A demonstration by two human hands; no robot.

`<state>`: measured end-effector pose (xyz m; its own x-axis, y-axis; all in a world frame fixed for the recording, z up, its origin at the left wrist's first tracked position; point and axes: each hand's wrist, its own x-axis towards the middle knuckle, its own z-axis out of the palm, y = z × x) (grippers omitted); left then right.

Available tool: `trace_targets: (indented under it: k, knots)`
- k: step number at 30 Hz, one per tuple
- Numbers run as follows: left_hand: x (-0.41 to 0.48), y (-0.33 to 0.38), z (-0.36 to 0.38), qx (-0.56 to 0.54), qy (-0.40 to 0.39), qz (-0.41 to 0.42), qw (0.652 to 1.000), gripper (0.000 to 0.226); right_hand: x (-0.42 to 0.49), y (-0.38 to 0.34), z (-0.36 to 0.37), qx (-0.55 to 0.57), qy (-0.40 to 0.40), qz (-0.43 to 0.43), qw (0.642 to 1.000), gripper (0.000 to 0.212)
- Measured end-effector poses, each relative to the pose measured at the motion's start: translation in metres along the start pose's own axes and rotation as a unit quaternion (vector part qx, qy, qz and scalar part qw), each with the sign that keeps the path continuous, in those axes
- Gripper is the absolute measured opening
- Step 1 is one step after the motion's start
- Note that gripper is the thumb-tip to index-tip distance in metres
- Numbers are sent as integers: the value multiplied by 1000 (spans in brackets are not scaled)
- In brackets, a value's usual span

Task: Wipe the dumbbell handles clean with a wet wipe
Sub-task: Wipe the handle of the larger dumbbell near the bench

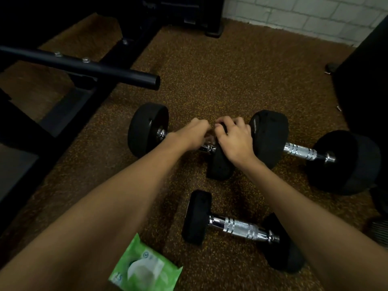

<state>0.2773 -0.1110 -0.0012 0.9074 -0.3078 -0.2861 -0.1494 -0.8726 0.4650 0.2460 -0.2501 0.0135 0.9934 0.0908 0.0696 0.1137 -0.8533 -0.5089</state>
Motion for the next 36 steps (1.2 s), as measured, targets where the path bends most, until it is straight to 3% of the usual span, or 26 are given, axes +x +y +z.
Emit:
trace_targets:
  k: [5, 11, 15, 22, 30, 36]
  knots:
    - [-18, -11, -15, 19, -3, 48, 999, 18, 0, 1, 1, 8, 1, 8, 1000, 32]
    - [-10, 2, -14, 55, -2, -18, 998, 26, -2, -1, 0, 18, 3, 10, 1000, 32]
    - [-5, 16, -5, 19, -9, -49, 999, 40, 0, 0, 1, 22, 4, 23, 999, 32]
    - [-21, 2, -3, -9, 16, 27, 999, 26, -7, -5, -3, 19, 17, 19, 999, 32]
    - [9, 12, -3, 54, -51, -92, 993, 44, -10, -5, 0, 21, 24, 19, 999, 32]
    - [0, 3, 0, -22, -13, 0, 1000, 22, -7, -4, -1, 31, 22, 18, 999, 32]
